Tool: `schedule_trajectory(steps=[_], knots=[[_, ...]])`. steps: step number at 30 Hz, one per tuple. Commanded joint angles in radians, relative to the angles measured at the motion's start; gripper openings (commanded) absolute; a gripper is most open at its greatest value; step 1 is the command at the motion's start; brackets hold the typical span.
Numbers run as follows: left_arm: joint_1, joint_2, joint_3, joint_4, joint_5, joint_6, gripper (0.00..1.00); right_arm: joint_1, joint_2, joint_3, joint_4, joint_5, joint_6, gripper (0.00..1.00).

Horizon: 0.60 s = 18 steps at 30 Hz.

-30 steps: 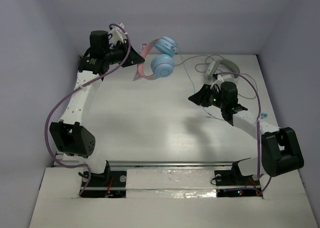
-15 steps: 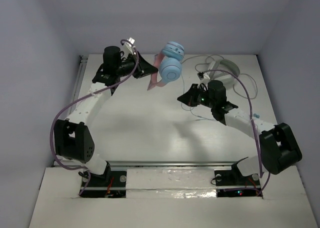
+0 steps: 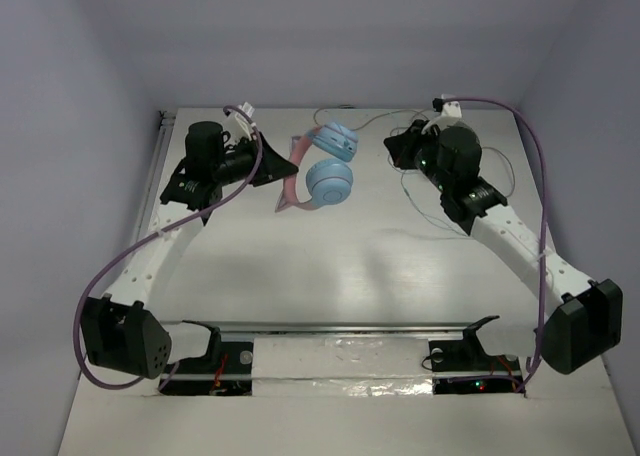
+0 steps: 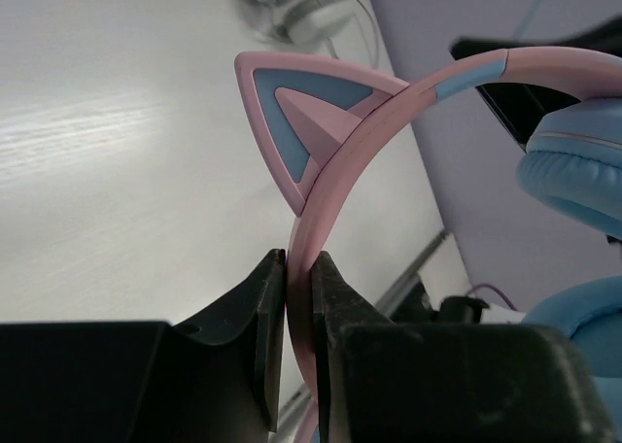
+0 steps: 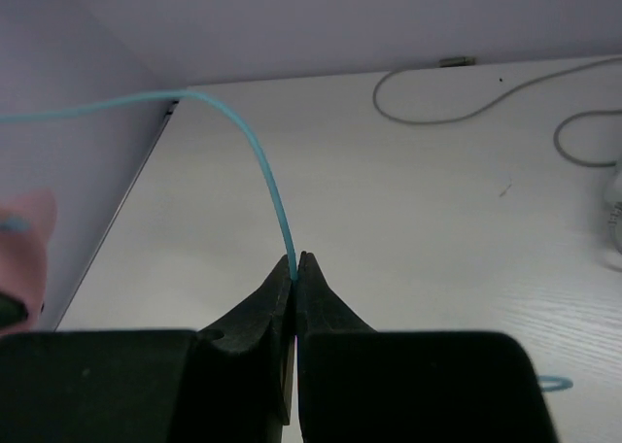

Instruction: Wrap the headphones

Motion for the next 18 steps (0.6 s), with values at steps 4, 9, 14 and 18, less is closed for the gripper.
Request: schedule_trajectory(steps=[4,9,14,18], knots=[[-0.005,-0.013,-0.067,0.265,0.18,-0.149,0.0,0.0,0.114,0.051,0.001,-0.07,-0.007,0.0],[-0.005,0.032,-0.088,0.441,0.186,-0.28,0.0,0.034,0.133,-0.029,0.068,-0.133,0.035,0.0],[-0.005,0.092,-0.09,0.619,0.128,-0.406,0.0,0.084,0.115,-0.09,0.101,-0.191,0.062,0.0],[-0.005,0.101,-0.082,0.636,-0.03,-0.403,0.0,0.108,0.099,-0.134,0.143,-0.275,0.087,0.0]])
